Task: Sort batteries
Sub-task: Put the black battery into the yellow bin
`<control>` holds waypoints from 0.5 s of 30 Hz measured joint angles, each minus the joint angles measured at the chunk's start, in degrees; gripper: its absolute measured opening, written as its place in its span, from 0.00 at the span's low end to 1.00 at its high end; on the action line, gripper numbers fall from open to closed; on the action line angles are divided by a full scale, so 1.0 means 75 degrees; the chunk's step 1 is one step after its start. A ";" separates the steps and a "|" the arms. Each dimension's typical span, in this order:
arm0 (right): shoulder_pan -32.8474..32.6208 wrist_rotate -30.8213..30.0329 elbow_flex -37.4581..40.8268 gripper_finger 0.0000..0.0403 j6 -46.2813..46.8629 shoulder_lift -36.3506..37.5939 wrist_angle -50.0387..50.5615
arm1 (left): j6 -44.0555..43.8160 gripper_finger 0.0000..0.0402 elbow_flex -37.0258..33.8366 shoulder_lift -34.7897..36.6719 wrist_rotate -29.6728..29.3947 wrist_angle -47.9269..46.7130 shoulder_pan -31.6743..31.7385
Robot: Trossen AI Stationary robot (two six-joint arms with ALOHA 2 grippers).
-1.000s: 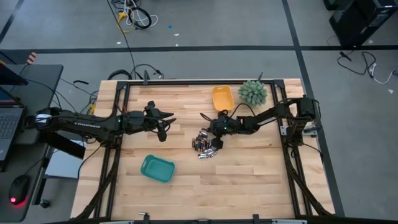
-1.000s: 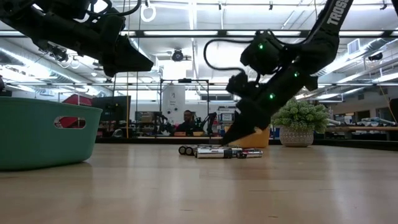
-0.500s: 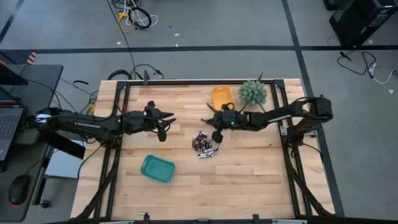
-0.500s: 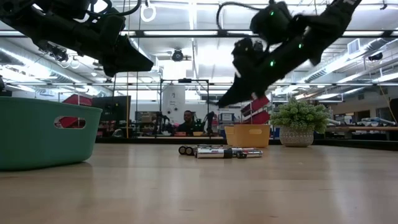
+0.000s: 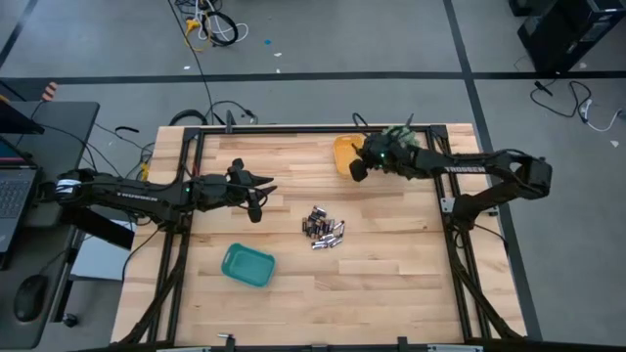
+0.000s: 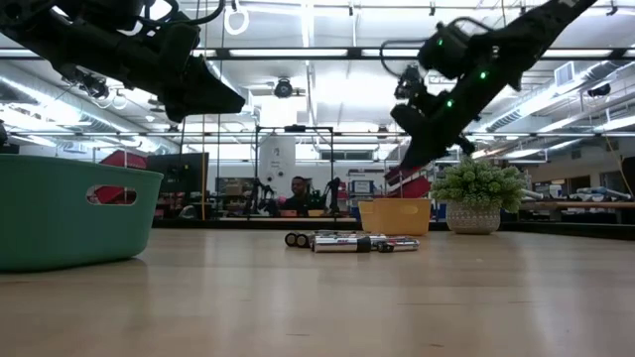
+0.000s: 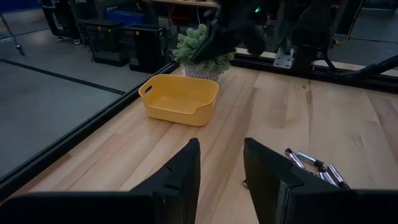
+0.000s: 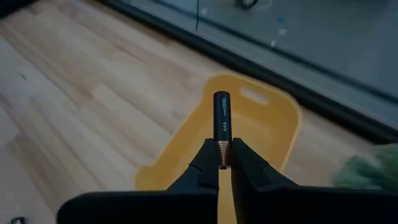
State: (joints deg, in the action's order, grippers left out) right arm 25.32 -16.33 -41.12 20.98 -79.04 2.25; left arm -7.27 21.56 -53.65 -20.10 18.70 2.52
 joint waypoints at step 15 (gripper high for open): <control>0.0099 0.0122 -0.0003 0.21 -0.0169 -0.0225 -0.0721 | 0.0137 0.30 0.0000 0.0000 0.0000 0.0145 0.0000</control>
State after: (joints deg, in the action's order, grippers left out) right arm 26.06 -15.42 -41.15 19.71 -80.72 -3.16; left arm -6.24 21.56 -53.65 -20.10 19.79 2.52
